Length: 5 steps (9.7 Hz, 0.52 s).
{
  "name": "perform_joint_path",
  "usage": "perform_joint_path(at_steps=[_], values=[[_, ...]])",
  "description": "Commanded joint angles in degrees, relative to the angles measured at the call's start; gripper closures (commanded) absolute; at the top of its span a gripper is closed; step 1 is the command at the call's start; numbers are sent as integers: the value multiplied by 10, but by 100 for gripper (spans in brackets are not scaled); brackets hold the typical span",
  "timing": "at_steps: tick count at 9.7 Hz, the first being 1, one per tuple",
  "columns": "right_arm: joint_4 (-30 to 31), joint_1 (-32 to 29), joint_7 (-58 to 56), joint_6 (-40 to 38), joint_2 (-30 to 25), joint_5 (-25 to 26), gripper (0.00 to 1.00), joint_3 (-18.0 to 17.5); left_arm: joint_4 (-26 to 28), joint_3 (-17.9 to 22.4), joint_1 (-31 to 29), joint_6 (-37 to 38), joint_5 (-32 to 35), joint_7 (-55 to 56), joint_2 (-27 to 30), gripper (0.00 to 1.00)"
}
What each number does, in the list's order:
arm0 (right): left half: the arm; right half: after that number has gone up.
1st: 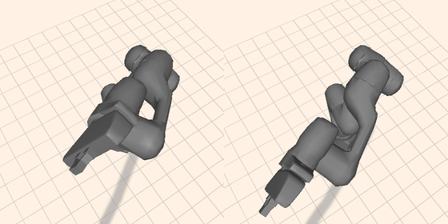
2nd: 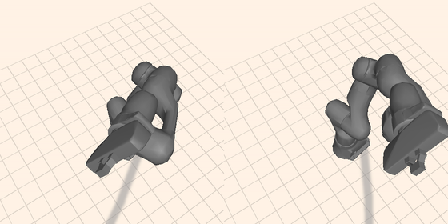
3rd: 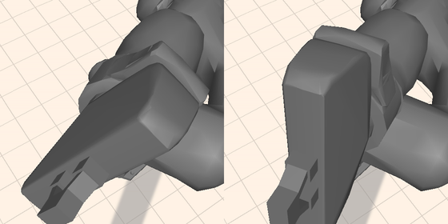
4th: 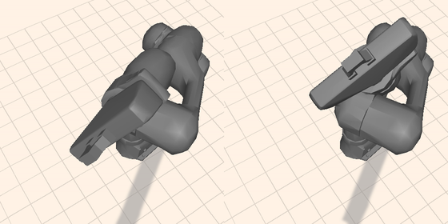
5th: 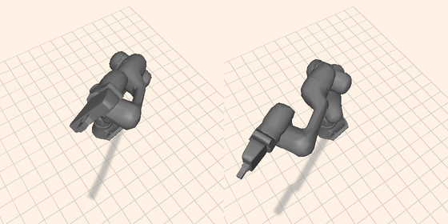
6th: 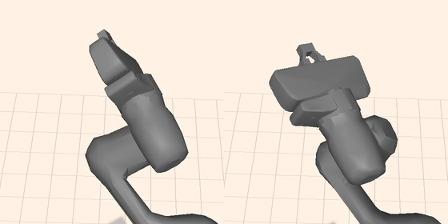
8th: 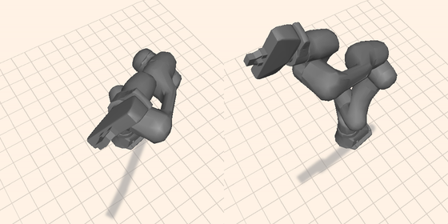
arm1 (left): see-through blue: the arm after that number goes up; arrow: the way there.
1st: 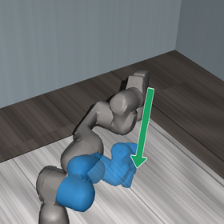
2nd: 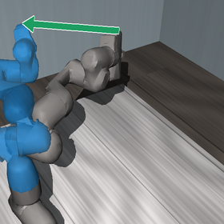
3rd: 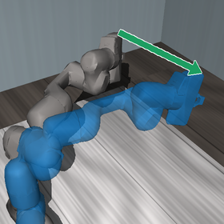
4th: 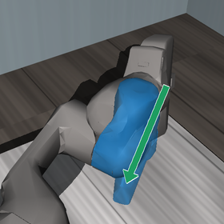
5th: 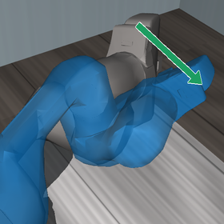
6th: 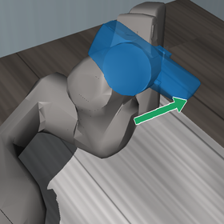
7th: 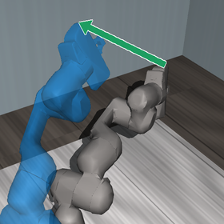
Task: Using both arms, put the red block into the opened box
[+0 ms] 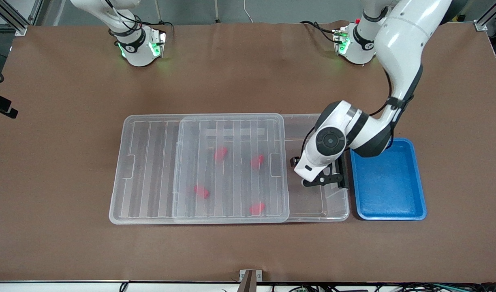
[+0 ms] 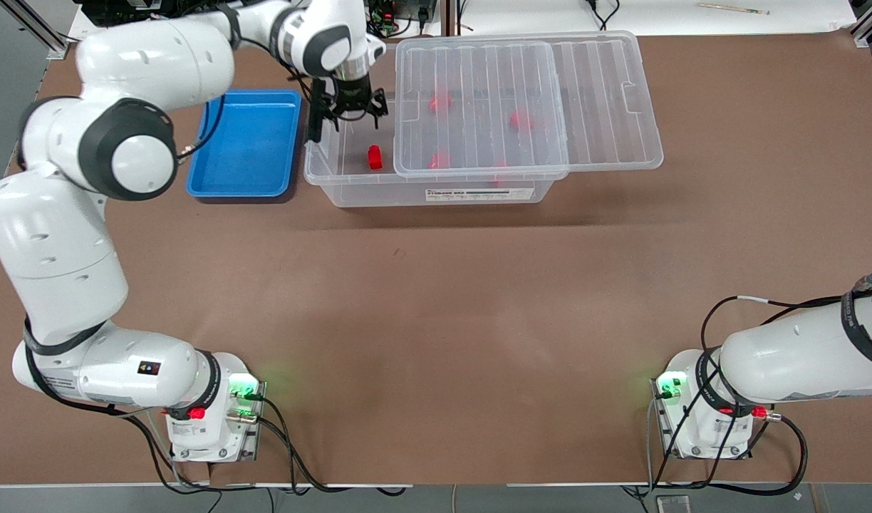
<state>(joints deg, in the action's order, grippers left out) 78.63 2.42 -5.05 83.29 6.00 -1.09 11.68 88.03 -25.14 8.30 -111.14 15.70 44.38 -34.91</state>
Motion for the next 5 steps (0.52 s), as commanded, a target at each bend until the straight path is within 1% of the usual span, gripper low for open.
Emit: perform_joint_path(at_steps=[1, 2, 3, 4, 5], values=[[38, -2, -54, 15, 17, -9, 0, 7, 14, -6, -11, 26, -5, -6, 73, 0], [82, 4, -60, 70, 40, -13, 17, 4, 9, -6, -16, 38, -7, -9, 107, 0], [125, 12, -90, 123, 54, -32, 46, 2, -13, -7, -31, 70, -6, -27, 129, 0], [149, 21, -129, 169, 76, -40, 80, 1, -42, -6, -49, 112, -6, -76, 148, 0], [158, 31, -138, 193, 107, -50, 95, -3, -58, -8, -75, 134, -8, -130, 166, 0]])
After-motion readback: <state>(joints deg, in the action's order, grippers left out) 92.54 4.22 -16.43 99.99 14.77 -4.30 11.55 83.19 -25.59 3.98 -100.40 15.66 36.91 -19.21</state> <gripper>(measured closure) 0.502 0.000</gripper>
